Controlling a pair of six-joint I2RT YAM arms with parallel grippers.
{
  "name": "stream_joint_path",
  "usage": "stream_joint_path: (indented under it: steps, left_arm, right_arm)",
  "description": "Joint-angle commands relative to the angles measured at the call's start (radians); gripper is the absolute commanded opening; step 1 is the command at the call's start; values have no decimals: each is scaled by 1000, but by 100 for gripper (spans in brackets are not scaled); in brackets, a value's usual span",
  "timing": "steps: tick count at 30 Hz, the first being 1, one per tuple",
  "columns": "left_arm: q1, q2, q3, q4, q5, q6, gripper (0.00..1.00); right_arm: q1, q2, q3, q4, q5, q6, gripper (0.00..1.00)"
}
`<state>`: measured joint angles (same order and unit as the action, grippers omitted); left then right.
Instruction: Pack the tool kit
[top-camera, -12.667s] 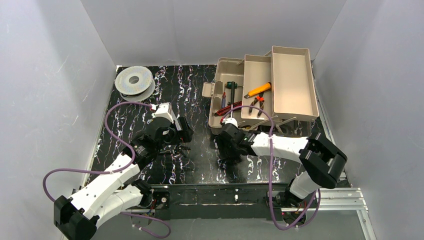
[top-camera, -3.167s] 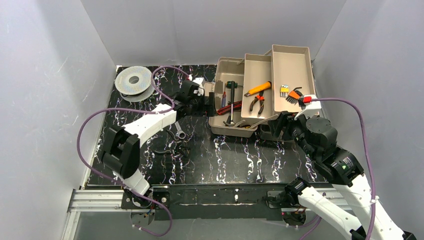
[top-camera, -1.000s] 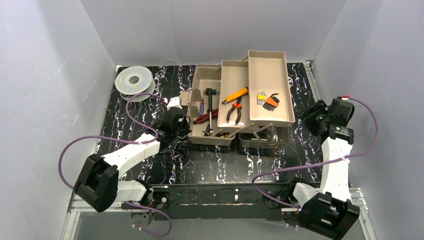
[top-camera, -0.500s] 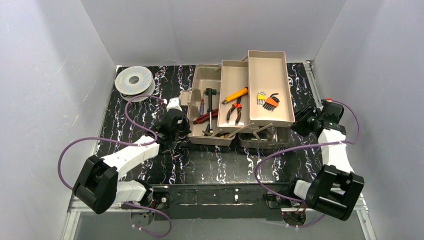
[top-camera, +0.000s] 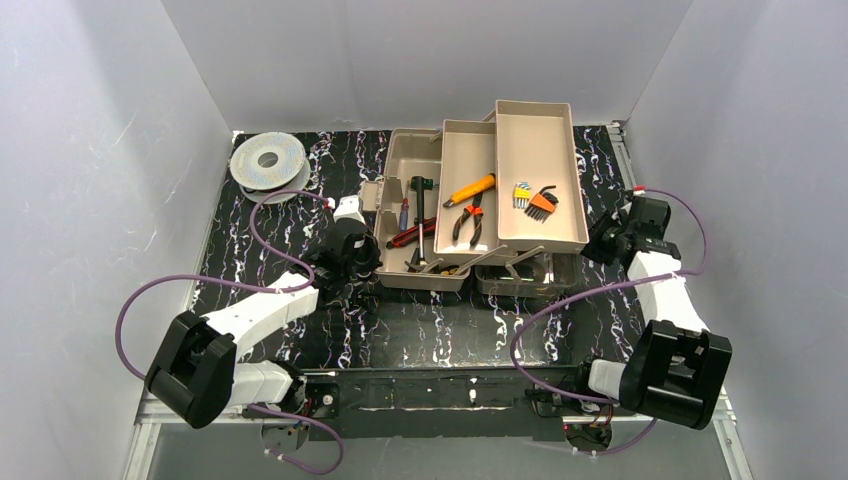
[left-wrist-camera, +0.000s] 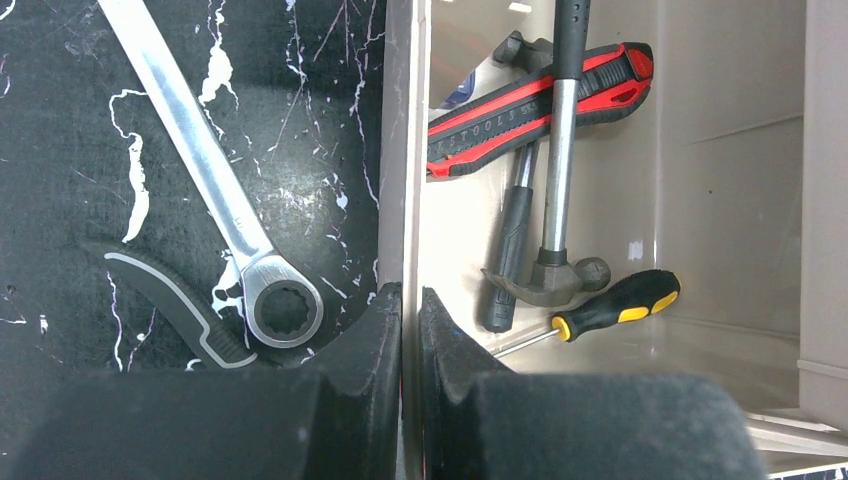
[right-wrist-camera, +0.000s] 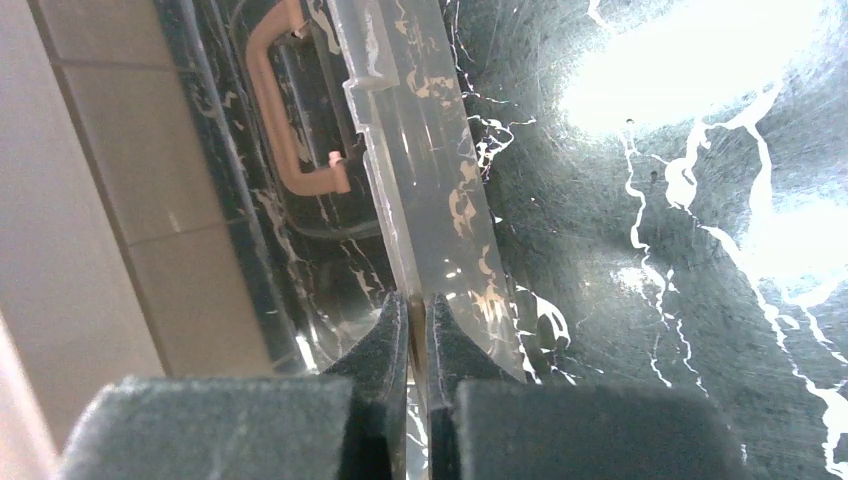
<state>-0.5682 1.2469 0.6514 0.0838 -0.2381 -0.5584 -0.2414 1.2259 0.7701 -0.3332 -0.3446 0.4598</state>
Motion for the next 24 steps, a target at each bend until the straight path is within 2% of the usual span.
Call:
stream_joint_path:
  steps: [1,13,16,24]
  left_arm:
    - [25,-2,-32,-42,-27,20,0]
    - [25,-12,-58,15,27,26,0]
    - [25,-12,-62,25,45,28,0]
    - [25,-9,-65,47,81,37,0]
  right_arm:
    - [107,-67,79,-101,180,11,1]
    - [233,-216,282,-278,425,-48,1]
    - [329,-182,353,-333,511,-74,1]
    - [620,-40,563,-497,882,-87,1]
